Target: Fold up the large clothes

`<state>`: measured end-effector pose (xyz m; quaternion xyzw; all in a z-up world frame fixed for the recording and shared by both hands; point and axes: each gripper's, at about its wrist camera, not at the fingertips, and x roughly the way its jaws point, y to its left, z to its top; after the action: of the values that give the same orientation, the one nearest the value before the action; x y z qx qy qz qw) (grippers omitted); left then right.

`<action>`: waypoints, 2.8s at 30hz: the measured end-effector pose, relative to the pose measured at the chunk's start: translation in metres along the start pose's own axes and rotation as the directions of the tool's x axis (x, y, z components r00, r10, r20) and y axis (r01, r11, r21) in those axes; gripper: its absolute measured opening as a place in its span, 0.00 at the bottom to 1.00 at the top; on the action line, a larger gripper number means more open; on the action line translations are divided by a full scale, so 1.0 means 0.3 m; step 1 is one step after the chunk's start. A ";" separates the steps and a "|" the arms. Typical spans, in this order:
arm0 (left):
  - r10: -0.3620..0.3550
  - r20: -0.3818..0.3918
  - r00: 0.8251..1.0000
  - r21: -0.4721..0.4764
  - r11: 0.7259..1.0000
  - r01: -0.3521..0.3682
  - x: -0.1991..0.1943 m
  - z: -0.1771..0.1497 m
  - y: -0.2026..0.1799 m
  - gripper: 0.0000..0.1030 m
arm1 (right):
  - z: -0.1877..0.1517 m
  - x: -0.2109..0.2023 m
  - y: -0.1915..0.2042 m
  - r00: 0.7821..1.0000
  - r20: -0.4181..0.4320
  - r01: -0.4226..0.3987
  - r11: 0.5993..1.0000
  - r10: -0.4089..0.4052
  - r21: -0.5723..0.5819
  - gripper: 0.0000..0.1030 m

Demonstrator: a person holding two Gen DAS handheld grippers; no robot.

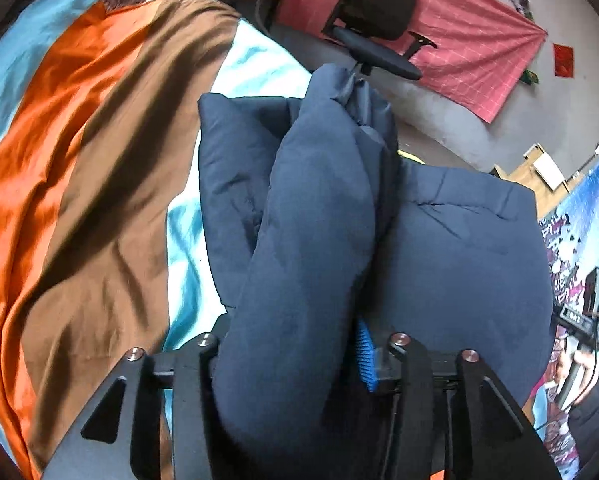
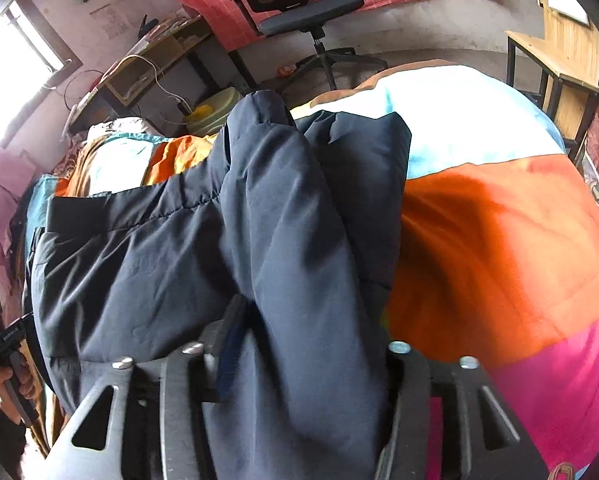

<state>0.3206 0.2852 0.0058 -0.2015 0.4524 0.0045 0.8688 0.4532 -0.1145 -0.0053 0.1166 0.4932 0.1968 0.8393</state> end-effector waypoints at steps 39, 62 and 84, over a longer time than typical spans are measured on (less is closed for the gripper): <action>0.209 0.498 0.842 0.090 0.953 -0.290 -0.370 -0.346 -0.451 0.98 | -0.314 -0.360 0.273 0.879 0.472 0.174 0.964 -0.061 -0.199 1.00; 0.132 0.565 0.815 0.177 0.945 -0.276 -0.513 -0.584 -0.591 0.98 | -0.606 -0.619 0.338 0.802 0.597 0.190 0.957 -0.022 -0.220 1.00; 0.138 0.580 0.803 0.222 0.921 -0.319 -0.544 -0.814 -0.575 0.98 | -0.866 -0.664 0.416 0.771 0.636 0.241 0.940 -0.034 -0.241 1.00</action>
<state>0.0657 0.0687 0.0696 0.0035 0.1973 0.0977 0.9754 0.1123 -0.0911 0.0728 0.0055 0.1586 0.1591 0.9744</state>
